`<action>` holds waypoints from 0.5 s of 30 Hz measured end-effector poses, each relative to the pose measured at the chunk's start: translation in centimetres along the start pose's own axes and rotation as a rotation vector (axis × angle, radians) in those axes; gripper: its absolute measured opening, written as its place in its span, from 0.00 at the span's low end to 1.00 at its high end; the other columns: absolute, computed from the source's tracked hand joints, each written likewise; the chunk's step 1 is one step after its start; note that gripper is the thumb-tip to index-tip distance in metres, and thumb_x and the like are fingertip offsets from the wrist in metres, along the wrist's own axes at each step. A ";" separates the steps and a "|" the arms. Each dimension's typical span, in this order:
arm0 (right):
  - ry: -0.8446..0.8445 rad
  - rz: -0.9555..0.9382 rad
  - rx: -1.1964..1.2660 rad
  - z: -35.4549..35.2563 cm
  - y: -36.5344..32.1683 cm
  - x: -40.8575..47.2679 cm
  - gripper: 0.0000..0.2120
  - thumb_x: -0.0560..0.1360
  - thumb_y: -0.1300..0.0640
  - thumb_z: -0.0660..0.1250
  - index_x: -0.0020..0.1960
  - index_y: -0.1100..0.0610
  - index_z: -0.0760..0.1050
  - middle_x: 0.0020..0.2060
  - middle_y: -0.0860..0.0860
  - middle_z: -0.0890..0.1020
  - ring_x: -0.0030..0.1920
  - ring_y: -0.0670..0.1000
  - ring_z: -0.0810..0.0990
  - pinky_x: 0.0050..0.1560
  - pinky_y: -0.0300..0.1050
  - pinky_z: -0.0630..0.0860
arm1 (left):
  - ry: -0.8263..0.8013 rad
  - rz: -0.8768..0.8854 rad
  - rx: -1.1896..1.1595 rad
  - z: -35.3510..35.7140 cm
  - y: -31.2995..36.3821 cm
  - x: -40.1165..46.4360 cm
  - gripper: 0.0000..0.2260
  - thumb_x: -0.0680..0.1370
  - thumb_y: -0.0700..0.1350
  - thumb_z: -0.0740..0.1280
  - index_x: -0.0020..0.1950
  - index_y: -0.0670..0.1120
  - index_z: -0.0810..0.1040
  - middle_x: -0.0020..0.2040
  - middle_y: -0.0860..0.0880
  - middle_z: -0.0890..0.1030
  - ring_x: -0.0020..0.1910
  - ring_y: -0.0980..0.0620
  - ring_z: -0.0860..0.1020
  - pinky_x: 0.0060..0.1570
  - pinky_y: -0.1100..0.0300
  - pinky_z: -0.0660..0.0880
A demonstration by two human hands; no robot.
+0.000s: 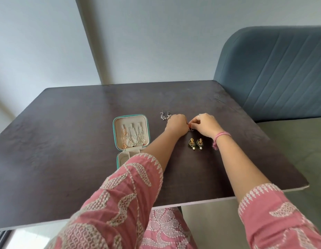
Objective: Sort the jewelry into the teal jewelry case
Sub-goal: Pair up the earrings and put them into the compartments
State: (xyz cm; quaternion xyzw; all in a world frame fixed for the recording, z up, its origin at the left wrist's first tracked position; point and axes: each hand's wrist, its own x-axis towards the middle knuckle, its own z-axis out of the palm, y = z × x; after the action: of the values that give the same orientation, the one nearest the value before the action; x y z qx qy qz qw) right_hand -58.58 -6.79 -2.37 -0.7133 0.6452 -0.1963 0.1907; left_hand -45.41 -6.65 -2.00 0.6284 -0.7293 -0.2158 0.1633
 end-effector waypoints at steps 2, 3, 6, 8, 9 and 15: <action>-0.022 0.005 -0.001 0.1 0.1 0.0 0.07 0.77 0.55 0.67 0.51 0.53 0.84 0.51 0.52 0.83 0.55 0.53 0.79 0.51 0.42 0.71 | 0.011 0.003 -0.059 -0.2 0.0 -0.2 0.11 0.77 0.45 0.67 0.56 0.41 0.81 0.56 0.41 0.81 0.58 0.42 0.76 0.55 0.54 0.72; -0.023 0.003 0.004 0.1 0.2 0.0 0.08 0.77 0.54 0.67 0.51 0.53 0.83 0.51 0.52 0.83 0.56 0.53 0.78 0.51 0.41 0.70 | 0.011 -0.007 -0.103 -0.4 -0.1 -0.3 0.11 0.77 0.45 0.67 0.56 0.41 0.80 0.56 0.42 0.81 0.58 0.43 0.76 0.55 0.55 0.71; 0.005 0.023 0.119 0.1 1.0 0.1 0.05 0.77 0.54 0.67 0.48 0.51 0.83 0.46 0.51 0.83 0.50 0.52 0.80 0.50 0.42 0.72 | 0.006 -0.063 -0.250 -0.7 -0.3 -0.6 0.09 0.77 0.43 0.67 0.55 0.41 0.80 0.56 0.43 0.81 0.58 0.46 0.77 0.54 0.59 0.71; 0.018 0.045 0.309 0.0 1.3 0.0 0.04 0.77 0.58 0.67 0.46 0.52 0.81 0.43 0.53 0.84 0.46 0.51 0.82 0.52 0.45 0.77 | -0.005 -0.089 -0.353 -1.0 -0.4 -0.8 0.07 0.76 0.41 0.67 0.52 0.42 0.80 0.52 0.42 0.83 0.55 0.44 0.79 0.55 0.56 0.75; 0.035 0.055 0.401 0.0 1.4 -0.1 0.04 0.77 0.60 0.67 0.47 0.54 0.81 0.44 0.55 0.85 0.45 0.50 0.82 0.53 0.43 0.78 | -0.015 -0.094 -0.388 -1.2 -0.4 -0.9 0.06 0.75 0.42 0.68 0.50 0.43 0.81 0.50 0.42 0.83 0.53 0.44 0.80 0.54 0.54 0.77; 0.161 0.090 0.690 -0.9 0.6 -2.1 0.09 0.76 0.61 0.68 0.55 0.63 0.80 0.39 0.49 0.82 0.37 0.41 0.78 0.33 0.23 0.69 | -0.047 -0.078 -0.536 -3.5 -0.1 -1.9 0.06 0.74 0.37 0.69 0.49 0.43 0.82 0.45 0.45 0.84 0.43 0.53 0.79 0.36 0.65 0.73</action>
State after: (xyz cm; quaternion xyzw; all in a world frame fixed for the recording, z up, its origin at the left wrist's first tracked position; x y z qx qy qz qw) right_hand -59.73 -4.81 -2.00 -0.5601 0.5847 -0.4496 0.3772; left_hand -43.22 -5.14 0.96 0.5854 -0.6249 -0.4216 0.2984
